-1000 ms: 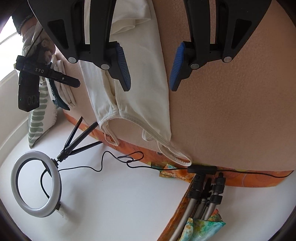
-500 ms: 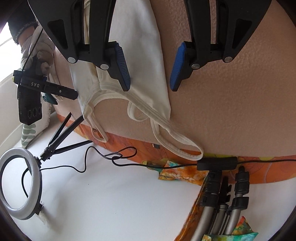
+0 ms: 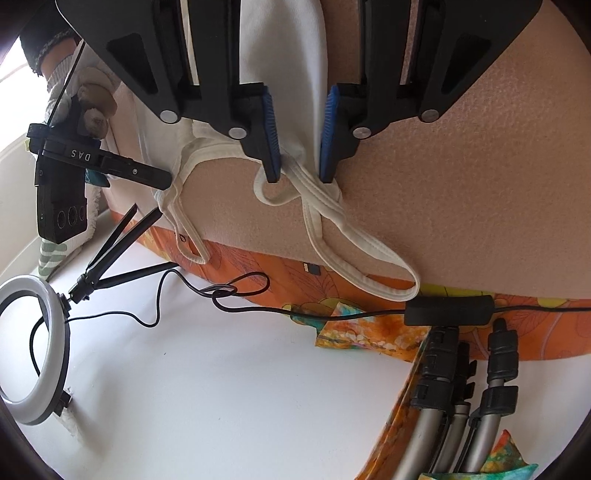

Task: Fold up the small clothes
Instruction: 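Close the left tool on the straps while the right tool grasps a strap, then fold the gripped straps over the tank top with both tools, then open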

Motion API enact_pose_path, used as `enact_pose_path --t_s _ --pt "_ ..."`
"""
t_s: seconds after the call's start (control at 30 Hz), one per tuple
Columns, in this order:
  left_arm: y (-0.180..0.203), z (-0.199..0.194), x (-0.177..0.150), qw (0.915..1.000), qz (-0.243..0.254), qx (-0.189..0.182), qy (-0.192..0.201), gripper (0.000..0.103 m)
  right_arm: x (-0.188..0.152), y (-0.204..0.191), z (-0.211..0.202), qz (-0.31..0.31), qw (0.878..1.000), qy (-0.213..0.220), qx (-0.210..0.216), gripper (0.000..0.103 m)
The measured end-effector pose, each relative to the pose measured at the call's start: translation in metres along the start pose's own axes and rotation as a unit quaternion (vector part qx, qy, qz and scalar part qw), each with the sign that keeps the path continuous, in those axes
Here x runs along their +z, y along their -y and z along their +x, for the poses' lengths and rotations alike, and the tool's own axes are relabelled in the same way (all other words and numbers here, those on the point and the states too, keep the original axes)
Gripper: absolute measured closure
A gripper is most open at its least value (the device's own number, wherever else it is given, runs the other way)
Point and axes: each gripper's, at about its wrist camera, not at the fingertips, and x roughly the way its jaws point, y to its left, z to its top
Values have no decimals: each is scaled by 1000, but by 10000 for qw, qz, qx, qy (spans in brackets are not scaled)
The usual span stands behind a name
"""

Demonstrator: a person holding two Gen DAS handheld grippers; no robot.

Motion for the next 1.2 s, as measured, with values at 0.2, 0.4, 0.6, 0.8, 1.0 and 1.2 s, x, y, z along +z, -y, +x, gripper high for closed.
enact_pose_path --t_s 0.2,0.4,0.6,0.8,1.0,1.2 --pt "-7 -2 1 9998 -156 -103 53 98 1 -1 0 5 10000 -20 -1 93" --pt "-1 -16 5 9994 -137 -216 216 99 4 -11 -11 -117 9998 152 28 97" --pt "10 -35 6 9989 -34 -271 368 99 4 -23 -32 -227 9991 318 137 98" --pt "26 -59 3 9981 119 -352 481 99 1 -39 -58 -382 9979 474 233 98" --pt "41 -93 -8 9969 183 -408 641 99 -14 -55 -90 -520 9964 597 308 98" --pt "62 -130 -32 9954 396 -379 788 99 -40 -71 -127 -682 9946 726 303 98"
